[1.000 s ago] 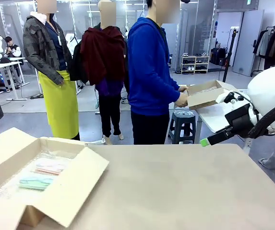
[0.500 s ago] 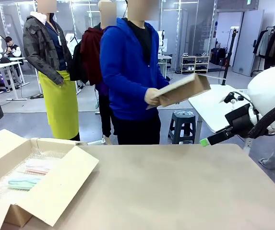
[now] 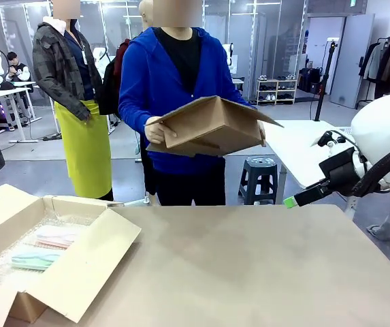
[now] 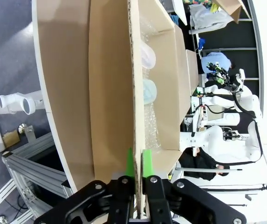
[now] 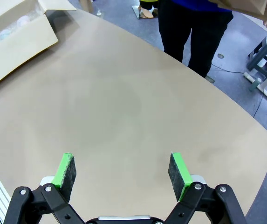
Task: Pack the glasses set securely to prepare it for shipping.
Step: Position the Package Box on the left side of the table.
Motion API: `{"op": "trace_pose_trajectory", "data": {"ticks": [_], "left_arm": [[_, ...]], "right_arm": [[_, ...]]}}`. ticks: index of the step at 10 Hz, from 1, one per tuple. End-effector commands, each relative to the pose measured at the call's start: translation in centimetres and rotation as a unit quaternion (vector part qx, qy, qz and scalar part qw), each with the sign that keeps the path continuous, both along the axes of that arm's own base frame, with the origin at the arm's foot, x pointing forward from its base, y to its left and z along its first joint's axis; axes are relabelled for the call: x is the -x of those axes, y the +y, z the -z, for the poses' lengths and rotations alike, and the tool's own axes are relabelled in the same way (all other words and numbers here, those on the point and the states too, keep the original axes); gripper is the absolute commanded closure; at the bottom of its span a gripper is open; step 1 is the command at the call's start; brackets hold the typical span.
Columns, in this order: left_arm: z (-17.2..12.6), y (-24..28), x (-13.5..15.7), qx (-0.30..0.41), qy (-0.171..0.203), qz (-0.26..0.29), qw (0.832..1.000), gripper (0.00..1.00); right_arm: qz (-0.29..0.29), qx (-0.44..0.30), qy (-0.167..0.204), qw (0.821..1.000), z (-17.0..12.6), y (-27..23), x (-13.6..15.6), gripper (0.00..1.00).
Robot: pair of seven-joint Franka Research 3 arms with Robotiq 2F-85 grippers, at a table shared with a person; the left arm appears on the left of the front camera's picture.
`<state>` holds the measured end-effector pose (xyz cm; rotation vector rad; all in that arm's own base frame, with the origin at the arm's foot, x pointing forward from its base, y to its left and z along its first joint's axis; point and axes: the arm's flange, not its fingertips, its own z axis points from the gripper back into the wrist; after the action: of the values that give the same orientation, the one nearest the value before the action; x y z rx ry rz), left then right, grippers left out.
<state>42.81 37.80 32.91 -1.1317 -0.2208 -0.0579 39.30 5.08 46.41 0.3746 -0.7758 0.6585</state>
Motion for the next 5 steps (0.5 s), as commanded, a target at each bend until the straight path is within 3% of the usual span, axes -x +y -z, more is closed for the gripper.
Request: {"op": "trace_pose_trajectory", "data": {"ticks": [1,2,3,4,5], "left_arm": [[-0.9,-0.1,-0.3,-0.004,-0.027,-0.024,0.999,0.51],[-1.3,-0.2,-0.3,-0.013,-0.031,-0.025,0.999,0.11],[-1.8,0.1,-0.5,-0.017,-0.036,-0.033,0.999,0.5],[-2.5,0.7,-0.8,-0.041,-0.053,-0.048,0.997,0.0],[-3.7,1.4,-1.1,-0.077,-0.085,-0.066,0.991,0.14]], "right_arm": [[0.0,0.004,0.003,1.0,-0.5,0.1,0.1,0.0],[0.0,0.004,0.003,1.0,-0.5,0.1,0.1,0.0],[0.0,0.004,0.003,1.0,-0.5,0.1,0.1,0.0],[0.0,0.004,0.003,1.0,-0.5,0.1,0.1,0.0],[0.0,0.004,0.003,1.0,-0.5,0.1,0.1,0.0]]}}
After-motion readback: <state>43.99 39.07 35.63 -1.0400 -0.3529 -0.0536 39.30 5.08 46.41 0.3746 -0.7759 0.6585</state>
